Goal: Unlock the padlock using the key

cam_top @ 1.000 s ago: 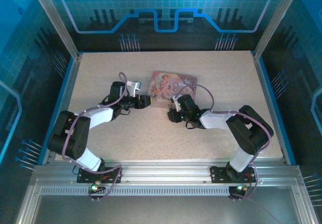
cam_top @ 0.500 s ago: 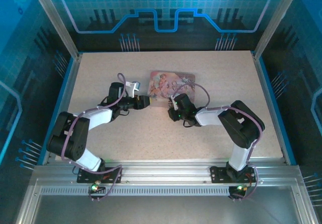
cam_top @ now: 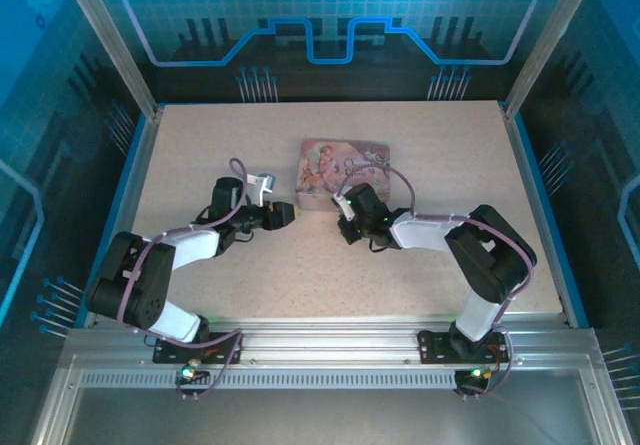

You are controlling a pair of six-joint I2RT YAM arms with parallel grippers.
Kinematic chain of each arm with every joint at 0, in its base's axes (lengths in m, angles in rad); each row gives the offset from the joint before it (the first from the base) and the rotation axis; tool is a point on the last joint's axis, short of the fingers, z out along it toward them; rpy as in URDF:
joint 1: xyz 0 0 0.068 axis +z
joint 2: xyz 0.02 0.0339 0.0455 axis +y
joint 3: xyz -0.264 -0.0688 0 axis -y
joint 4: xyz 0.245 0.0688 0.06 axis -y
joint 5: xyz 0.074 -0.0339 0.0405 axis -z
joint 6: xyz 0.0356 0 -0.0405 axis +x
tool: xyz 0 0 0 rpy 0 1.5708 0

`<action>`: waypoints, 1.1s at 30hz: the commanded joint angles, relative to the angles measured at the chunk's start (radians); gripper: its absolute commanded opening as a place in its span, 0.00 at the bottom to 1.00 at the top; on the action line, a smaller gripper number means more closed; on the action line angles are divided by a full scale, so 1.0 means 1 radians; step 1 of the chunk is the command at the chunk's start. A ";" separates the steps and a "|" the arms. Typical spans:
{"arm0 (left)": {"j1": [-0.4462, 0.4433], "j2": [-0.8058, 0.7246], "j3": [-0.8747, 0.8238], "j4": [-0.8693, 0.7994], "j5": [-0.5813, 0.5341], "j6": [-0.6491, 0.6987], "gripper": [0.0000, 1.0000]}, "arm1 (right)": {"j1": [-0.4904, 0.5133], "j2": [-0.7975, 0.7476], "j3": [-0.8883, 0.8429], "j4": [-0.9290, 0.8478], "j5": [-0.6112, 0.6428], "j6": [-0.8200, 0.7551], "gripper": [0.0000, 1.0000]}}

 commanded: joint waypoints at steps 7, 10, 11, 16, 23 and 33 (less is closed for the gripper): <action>0.008 0.005 -0.010 0.089 0.050 0.001 0.52 | 0.039 0.002 0.181 -0.324 0.051 -0.181 0.00; 0.008 -0.014 -0.013 0.065 0.047 0.018 0.52 | 0.067 0.072 0.293 -0.461 0.171 -0.240 0.00; 0.008 -0.020 -0.013 0.056 0.044 0.023 0.52 | 0.081 0.096 0.325 -0.493 0.229 -0.269 0.00; 0.009 -0.026 -0.015 0.049 0.041 0.028 0.52 | 0.113 0.148 0.389 -0.506 0.354 -0.372 0.00; 0.018 -0.006 -0.019 0.042 0.004 0.010 0.52 | 0.147 0.163 0.433 -0.528 0.419 -0.442 0.00; 0.022 0.011 -0.026 0.075 -0.006 -0.030 0.52 | 0.017 0.093 0.423 -0.553 -0.200 -0.338 0.00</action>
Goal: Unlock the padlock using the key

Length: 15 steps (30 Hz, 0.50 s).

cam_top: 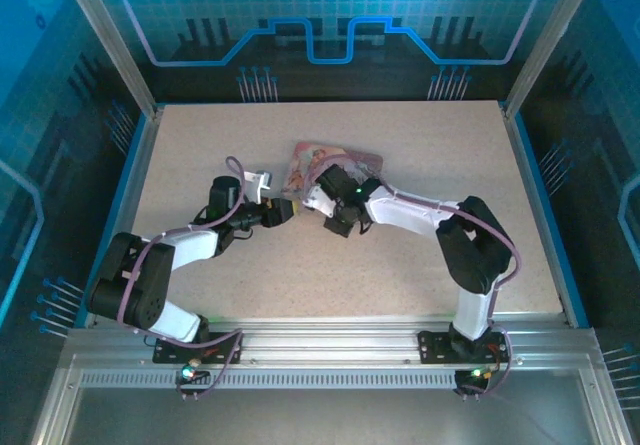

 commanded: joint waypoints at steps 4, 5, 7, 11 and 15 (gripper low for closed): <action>0.031 0.021 -0.029 0.044 -0.059 -0.081 0.52 | -0.058 -0.008 0.023 -0.033 -0.199 0.060 0.00; 0.040 0.019 -0.037 0.068 -0.069 -0.099 0.52 | -0.065 -0.009 0.023 -0.039 -0.218 0.062 0.00; 0.048 0.011 -0.045 0.096 -0.092 -0.111 0.53 | -0.081 -0.018 0.017 -0.046 -0.283 0.060 0.00; 0.047 0.045 -0.036 0.136 -0.117 -0.102 0.56 | -0.128 -0.032 0.005 -0.051 -0.472 0.048 0.00; 0.049 0.140 -0.047 0.300 -0.105 -0.146 0.57 | -0.166 -0.017 0.008 -0.060 -0.667 0.036 0.00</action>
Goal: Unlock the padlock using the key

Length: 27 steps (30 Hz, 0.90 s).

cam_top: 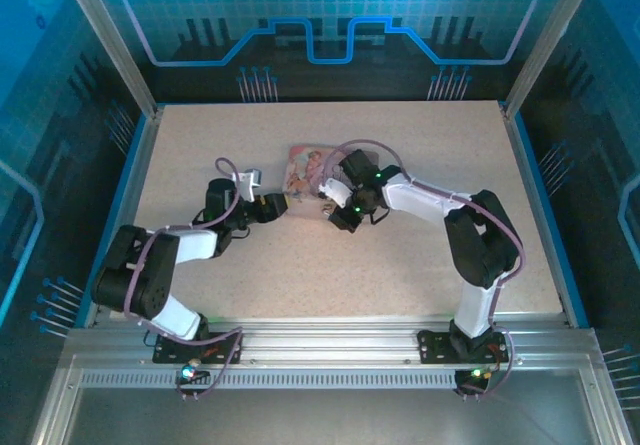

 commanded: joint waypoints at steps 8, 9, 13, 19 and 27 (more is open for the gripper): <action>0.005 0.232 -0.012 0.379 0.018 -0.090 0.57 | 0.016 0.059 0.066 -0.085 -0.176 -0.015 0.00; 0.005 0.251 -0.011 0.395 0.029 -0.093 0.56 | 0.029 0.066 0.071 -0.085 -0.125 -0.017 0.00; 0.005 0.305 -0.001 0.453 0.080 -0.105 0.55 | 0.086 0.084 0.084 -0.053 0.086 -0.011 0.00; 0.004 0.335 0.011 0.474 0.121 -0.110 0.54 | 0.185 0.079 0.072 0.066 0.420 -0.005 0.00; 0.002 0.325 0.012 0.463 0.141 -0.107 0.54 | 0.253 0.115 0.094 0.142 0.617 -0.061 0.00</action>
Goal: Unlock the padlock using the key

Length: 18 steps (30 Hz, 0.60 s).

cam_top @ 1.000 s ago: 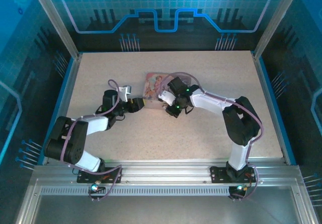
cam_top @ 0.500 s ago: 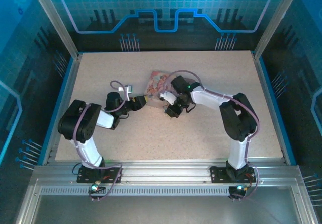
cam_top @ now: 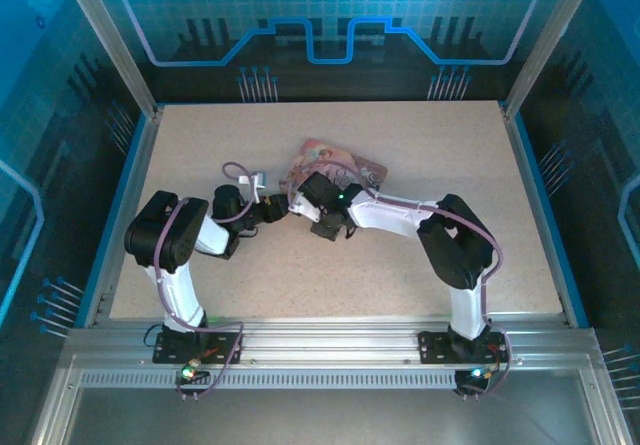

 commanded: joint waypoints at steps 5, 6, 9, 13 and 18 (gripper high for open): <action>-0.010 0.009 0.017 -0.005 0.049 -0.006 0.54 | -0.014 0.017 0.041 0.099 -0.024 -0.056 0.00; -0.011 0.013 0.019 -0.005 0.052 -0.008 0.54 | -0.024 0.013 0.038 0.103 -0.072 -0.057 0.00; -0.015 0.019 0.016 0.007 0.058 -0.015 0.54 | -0.056 -0.016 0.002 0.145 -0.247 -0.060 0.00; 0.002 -0.034 -0.014 0.008 0.055 -0.026 0.54 | -0.085 -0.032 -0.048 0.173 -0.179 -0.060 0.00; 0.060 -0.176 -0.011 -0.123 0.074 -0.022 0.54 | -0.106 -0.059 -0.096 0.167 -0.120 -0.092 0.00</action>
